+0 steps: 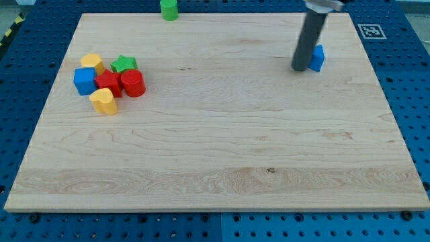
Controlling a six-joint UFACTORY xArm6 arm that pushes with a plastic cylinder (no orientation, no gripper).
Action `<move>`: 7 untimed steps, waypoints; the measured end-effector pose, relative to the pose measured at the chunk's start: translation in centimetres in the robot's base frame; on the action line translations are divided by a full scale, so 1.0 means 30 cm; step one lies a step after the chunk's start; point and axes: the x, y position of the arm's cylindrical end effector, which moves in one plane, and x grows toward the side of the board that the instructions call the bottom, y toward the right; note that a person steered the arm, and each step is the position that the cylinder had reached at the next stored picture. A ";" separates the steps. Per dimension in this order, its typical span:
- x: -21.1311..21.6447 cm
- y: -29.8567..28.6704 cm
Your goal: Slide the blue triangle towards the center right
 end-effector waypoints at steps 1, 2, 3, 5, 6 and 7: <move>-0.072 -0.072; -0.109 0.165; -0.042 0.313; 0.094 0.353; 0.054 0.355; -0.061 0.268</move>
